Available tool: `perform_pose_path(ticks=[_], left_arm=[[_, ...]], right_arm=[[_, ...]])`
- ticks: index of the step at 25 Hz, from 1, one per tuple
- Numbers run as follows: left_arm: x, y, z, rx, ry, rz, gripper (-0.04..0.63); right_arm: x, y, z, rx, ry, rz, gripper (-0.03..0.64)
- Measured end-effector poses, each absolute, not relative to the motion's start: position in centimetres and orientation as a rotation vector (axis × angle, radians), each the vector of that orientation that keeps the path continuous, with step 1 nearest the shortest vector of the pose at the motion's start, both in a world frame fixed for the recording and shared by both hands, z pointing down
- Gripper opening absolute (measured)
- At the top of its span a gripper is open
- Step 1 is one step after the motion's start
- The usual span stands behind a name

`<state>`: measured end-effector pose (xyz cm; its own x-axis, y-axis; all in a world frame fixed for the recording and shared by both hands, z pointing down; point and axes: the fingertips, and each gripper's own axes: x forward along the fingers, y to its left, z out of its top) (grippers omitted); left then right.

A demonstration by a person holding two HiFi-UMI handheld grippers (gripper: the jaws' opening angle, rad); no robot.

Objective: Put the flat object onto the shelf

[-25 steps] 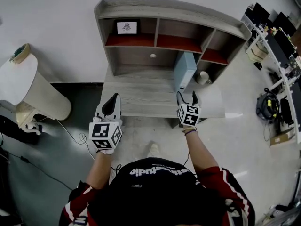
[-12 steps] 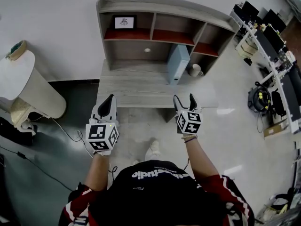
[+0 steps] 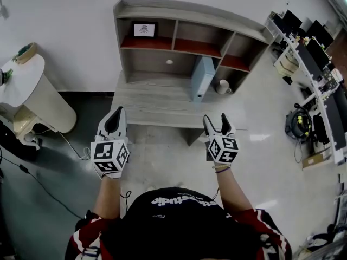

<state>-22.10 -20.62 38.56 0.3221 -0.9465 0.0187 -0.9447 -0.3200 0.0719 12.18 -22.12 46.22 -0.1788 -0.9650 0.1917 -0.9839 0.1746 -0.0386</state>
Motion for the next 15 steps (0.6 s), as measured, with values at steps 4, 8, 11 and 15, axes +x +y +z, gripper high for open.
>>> perform_pose_path(ticks=[4, 8, 11, 15], left_arm=[[-20.0, -20.2, 37.9, 2.5, -1.804, -0.045, 0.006], [-18.2, -19.6, 37.4, 2.506, -1.802, -0.035, 0.006], [-16.9, -19.4, 36.8, 2.521, -1.792, -0.029, 0.006], [-15.2, -19.3, 36.3, 2.552, -1.769, -0.03, 0.006]], right_arm=[[14.0, -21.1, 44.0, 1.937, -2.345, 0.187, 0.307], [14.6, -20.6, 42.5, 1.915, -2.407, 0.207, 0.283], [14.4, -19.9, 41.0, 1.885, -2.463, 0.184, 0.235], [13.8, -19.2, 40.0, 1.831, -2.512, 0.142, 0.188]])
